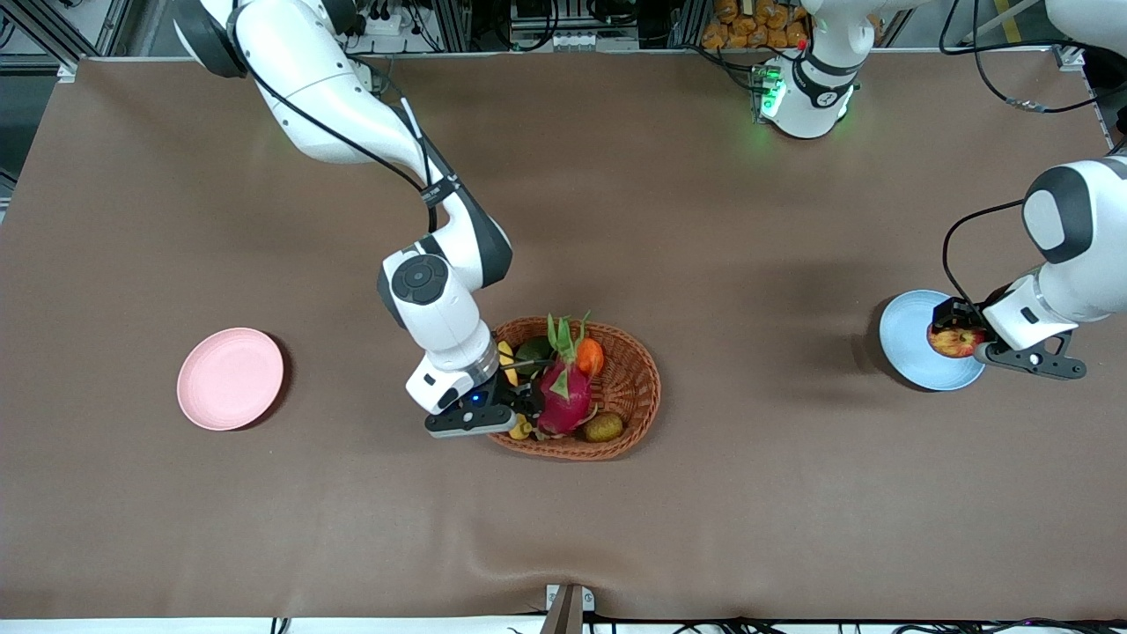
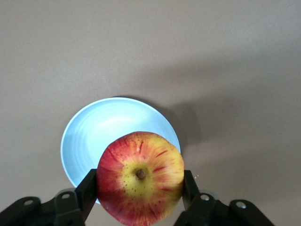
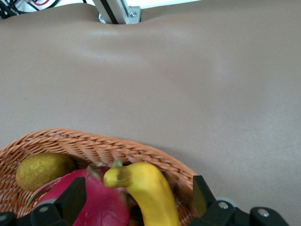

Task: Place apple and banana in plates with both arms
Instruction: 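Lower the apple onto the blue plate while the right gripper grasps the banana, then open and raise the left gripper while the right gripper lifts the banana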

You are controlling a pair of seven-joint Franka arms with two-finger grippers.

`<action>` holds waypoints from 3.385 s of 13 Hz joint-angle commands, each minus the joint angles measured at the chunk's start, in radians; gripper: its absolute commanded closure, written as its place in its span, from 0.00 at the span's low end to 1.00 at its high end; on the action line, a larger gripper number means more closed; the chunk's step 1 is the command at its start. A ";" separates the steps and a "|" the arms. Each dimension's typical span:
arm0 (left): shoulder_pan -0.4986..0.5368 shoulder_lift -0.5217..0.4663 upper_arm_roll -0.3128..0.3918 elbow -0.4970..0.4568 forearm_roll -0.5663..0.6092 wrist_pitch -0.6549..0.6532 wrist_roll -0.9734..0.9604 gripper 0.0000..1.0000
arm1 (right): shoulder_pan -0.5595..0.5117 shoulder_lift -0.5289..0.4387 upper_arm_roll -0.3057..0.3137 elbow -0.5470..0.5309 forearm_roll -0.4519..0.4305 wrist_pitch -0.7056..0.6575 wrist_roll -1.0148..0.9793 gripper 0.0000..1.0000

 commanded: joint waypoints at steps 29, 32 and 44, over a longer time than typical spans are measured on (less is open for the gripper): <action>0.088 0.071 -0.104 0.130 0.054 0.037 0.118 0.00 | 0.016 0.060 -0.010 0.026 -0.217 0.062 0.148 1.00; 0.090 0.069 -0.121 0.258 0.053 -0.092 0.114 0.00 | 0.007 0.017 -0.009 0.029 -0.209 0.037 0.143 1.00; -0.044 -0.176 -0.125 0.477 -0.001 -0.631 -0.052 0.00 | -0.080 -0.171 -0.001 0.021 -0.208 -0.254 0.136 1.00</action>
